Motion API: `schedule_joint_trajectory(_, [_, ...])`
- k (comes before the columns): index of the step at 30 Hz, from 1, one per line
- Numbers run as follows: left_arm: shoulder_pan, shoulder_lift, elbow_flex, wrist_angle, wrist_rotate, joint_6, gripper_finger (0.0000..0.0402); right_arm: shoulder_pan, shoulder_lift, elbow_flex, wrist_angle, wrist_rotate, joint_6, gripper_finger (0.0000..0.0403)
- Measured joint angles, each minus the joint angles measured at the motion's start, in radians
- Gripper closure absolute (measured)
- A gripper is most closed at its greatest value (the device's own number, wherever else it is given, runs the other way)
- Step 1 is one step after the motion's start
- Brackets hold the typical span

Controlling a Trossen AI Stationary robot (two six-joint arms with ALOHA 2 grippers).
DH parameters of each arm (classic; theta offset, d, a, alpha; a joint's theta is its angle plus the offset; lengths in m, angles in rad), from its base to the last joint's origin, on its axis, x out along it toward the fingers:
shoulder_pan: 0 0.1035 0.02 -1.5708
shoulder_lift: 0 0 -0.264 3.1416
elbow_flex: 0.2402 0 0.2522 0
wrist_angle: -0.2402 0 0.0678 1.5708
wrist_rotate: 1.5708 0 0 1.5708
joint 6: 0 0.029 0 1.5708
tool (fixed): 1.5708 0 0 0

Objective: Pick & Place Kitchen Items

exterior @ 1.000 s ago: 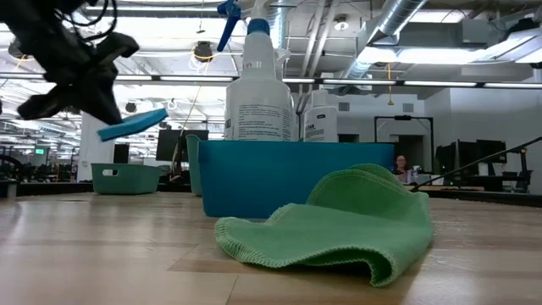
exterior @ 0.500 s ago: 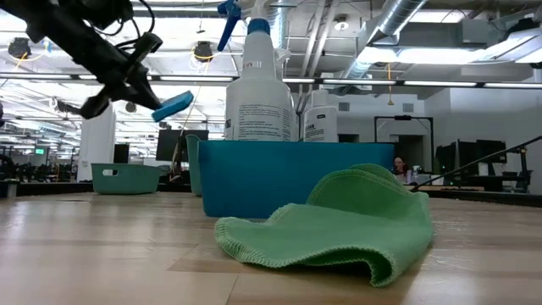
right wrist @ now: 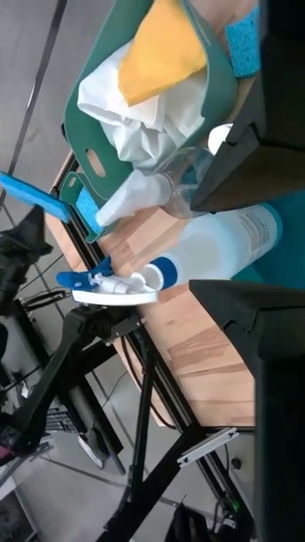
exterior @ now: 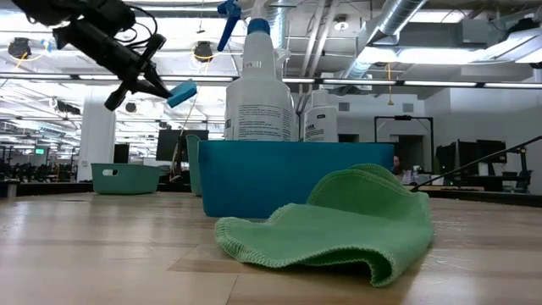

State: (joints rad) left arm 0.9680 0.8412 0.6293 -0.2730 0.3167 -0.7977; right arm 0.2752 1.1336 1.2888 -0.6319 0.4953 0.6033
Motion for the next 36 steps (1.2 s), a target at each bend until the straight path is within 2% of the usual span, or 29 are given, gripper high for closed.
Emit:
schedule_joint_trajectory(5, [0.131,0.110,0.100,-0.103,0.094,0.120,0.0401,-0.006,0.000,0.000,0.000,0.001,0.019,0.0271])
schedule_joint_trajectory(14, [0.303,0.230,0.210,-0.280,0.116,0.296,0.0401,-0.010,0.000,0.000,0.000,0.012,0.045,0.0271])
schedule_joint_trajectory(20, [0.301,0.266,0.214,-0.308,0.126,0.328,0.0401,-0.010,0.000,0.000,0.001,0.036,0.045,0.0271])
schedule_joint_trajectory(26, [0.276,0.273,0.214,-0.308,0.069,0.325,0.0401,-0.010,0.000,0.000,0.001,0.037,0.044,0.0271])
schedule_joint_trajectory(30, [0.249,0.273,0.214,-0.308,0.004,0.310,0.0401,-0.016,0.000,0.000,0.001,0.037,0.038,0.0271])
schedule_joint_trajectory(36, [0.163,0.305,0.214,-0.332,-0.168,0.292,0.0401,-0.016,0.000,0.000,0.000,0.032,0.026,0.0271])
